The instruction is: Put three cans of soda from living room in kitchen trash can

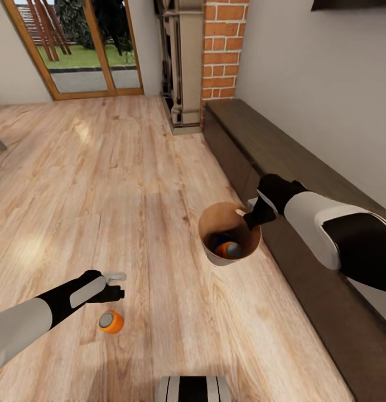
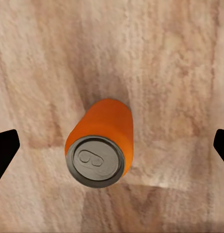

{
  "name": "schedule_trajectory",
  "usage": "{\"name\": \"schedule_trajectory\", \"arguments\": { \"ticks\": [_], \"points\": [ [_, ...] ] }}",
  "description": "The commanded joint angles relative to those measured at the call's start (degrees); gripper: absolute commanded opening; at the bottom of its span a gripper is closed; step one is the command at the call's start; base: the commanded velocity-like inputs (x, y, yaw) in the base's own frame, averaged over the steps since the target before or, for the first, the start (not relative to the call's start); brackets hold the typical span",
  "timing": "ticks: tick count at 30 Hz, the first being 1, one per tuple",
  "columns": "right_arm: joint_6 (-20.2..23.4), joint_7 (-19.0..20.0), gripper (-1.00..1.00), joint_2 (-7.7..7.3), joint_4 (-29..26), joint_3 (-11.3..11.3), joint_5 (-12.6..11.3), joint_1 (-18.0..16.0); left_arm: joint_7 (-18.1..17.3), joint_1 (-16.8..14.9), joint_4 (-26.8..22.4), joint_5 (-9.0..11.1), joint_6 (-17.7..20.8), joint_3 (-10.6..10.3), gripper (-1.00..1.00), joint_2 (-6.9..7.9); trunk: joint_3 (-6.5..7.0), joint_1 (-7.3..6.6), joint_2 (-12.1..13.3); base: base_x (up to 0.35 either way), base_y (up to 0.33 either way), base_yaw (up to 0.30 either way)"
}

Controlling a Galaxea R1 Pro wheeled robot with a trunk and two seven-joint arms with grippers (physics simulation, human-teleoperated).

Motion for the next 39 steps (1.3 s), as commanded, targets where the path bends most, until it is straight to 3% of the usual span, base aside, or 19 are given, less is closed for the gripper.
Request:
{"name": "schedule_trajectory", "arguments": {
  "ticks": [1, 6, 9, 28, 39],
  "points": [
    [0.1, 0.01, -1.0, 0.06, 0.7, -1.08, -0.77, -1.08, -0.01, 0.0, 0.01, 0.02, -0.05, 0.0, 1.0, 0.1, -0.08, -0.01, 0.0, 0.0, 0.0, 0.0],
    [0.1, 0.01, -1.0, 0.43, 2.09, -0.83, -0.7, -4.44, -0.01, 0.03, 0.02, 0.05, -0.16, 0.0, 1.0, 0.31, -0.46, -0.01, 0.0, 0.0, 0.0, 0.0],
    [0.1, 0.01, -1.0, 1.65, 2.37, -0.16, -0.7, -5.29, 0.1, 0.07, 0.09, 0.14, -0.14, 0.0, 1.0, 0.39, -1.1, 0.05, -0.03, 0.0, 0.0, 0.0],
    [0.1, -0.02, -1.0, 2.4, 2.46, 0.58, -0.7, -5.57, -0.38, 0.15, 0.02, 0.27, -0.03, 0.0, 1.0, 0.23, -5.63, 0.43, -0.23, 0.0, 0.0, 0.0],
    [0.1, -0.06, -1.0, 2.46, 2.46, 0.58, -0.68, -5.48, -0.21, 0.17, 0.0, 0.24, -0.11, 0.0, 1.0, 0.33, -6.26, 0.43, -0.23, -0.005, 0.041, 0.0]
  ]
}}
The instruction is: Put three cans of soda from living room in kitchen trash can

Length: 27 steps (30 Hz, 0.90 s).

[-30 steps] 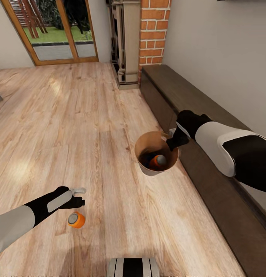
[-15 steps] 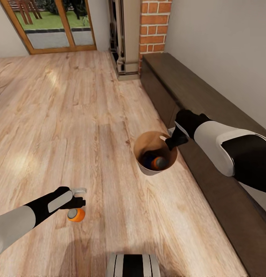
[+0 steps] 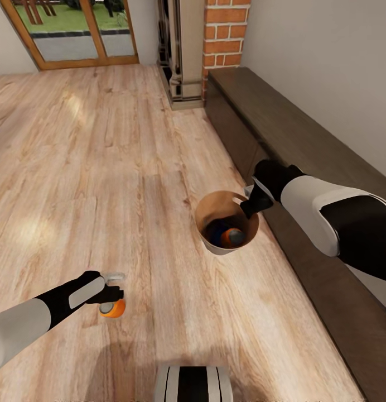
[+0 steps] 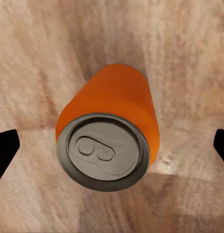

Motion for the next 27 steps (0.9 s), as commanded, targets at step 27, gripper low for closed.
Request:
{"name": "schedule_trajectory", "arguments": {
  "ticks": [27],
  "points": [
    [0.28, 0.06, -1.0, 0.77, -0.03, -1.35, -1.43, 0.16, 0.29, 0.09, -0.15, -0.01, -0.02, 0.0, 1.0, -0.35, -2.69, 0.22, -0.13, -0.005, 0.019, 0.0]
  ]
}}
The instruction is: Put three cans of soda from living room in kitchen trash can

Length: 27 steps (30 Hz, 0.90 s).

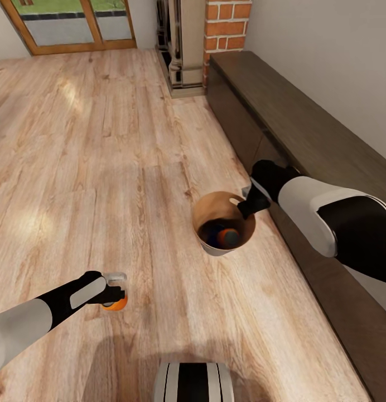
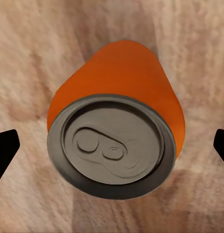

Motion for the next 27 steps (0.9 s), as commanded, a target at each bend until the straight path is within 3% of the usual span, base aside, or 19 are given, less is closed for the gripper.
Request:
{"name": "schedule_trajectory", "arguments": {
  "ticks": [1, 6, 7, 16, 27],
  "points": [
    [0.17, 0.0, -1.0, 0.21, -0.01, -0.86, -0.8, -0.02, -0.01, 0.0, 0.0, 0.0, 0.0, 0.0, 1.0, -0.01, 0.0, -0.01, 0.0, 0.0, 0.0, 0.0],
    [0.17, 0.0, -1.0, 0.58, -0.02, 0.15, -0.8, -0.02, -0.24, 0.0, -0.02, 0.0, 0.0, 0.0, 1.0, 0.01, 0.0, -0.01, 0.0, 0.0, 0.0, 0.0],
    [0.17, 0.0, -1.0, 0.66, -0.02, 0.42, -0.8, -0.02, -0.57, 0.0, -0.05, -0.01, 0.05, 0.0, -1.0, 0.02, 0.0, -0.01, 0.0, 0.0, 0.0, 0.0],
    [0.17, 0.0, -1.0, 0.77, -0.02, 0.76, -0.8, -0.02, -1.36, -0.01, -0.05, -0.09, 0.09, 0.0, -1.0, 0.05, 0.0, -0.01, 0.0, 0.0, 0.0, 0.0],
    [0.17, 0.0, -1.0, 0.77, -0.06, 0.63, -0.8, 0.03, -1.29, -0.08, 0.09, -0.09, 0.26, 0.0, -1.0, -0.06, 2.44, -0.29, 0.14, 0.0, 0.0, 0.0]
  ]
}}
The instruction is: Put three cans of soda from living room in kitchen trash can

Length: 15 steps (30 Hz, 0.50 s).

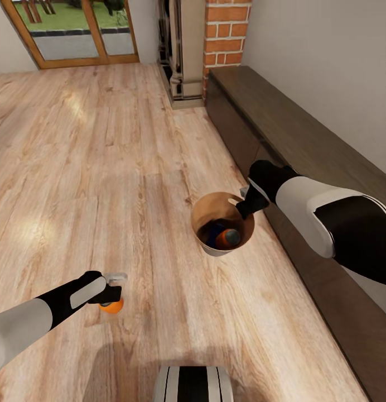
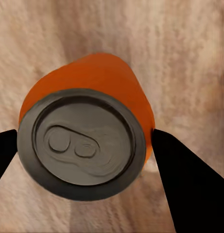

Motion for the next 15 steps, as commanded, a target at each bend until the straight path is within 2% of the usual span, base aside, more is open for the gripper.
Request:
{"name": "schedule_trajectory", "arguments": {
  "ticks": [1, 11, 15],
  "points": [
    [0.15, 0.0, -1.0, 0.01, -0.01, -0.78, -0.7, 0.01, -0.08, 0.0, 0.0, -0.08, 0.05, 0.0, -1.0, 0.0, 0.23, -0.02, 0.02, 0.0, 0.0, 0.0],
    [0.15, 0.0, -1.0, -0.16, -0.01, -0.64, -0.68, 0.18, -0.13, 0.0, -0.04, -0.02, 0.14, 0.0, -1.0, 0.0, 2.44, -0.28, 0.15, 0.0, 0.0, 0.0],
    [0.15, 0.11, -1.0, -0.06, -0.27, -1.07, -0.97, 1.65, -0.46, 0.0, -0.29, 0.0, 0.54, 0.0, -1.0, 0.06, 3.33, -0.38, 0.2, 0.0, 0.0, 0.0]
  ]
}}
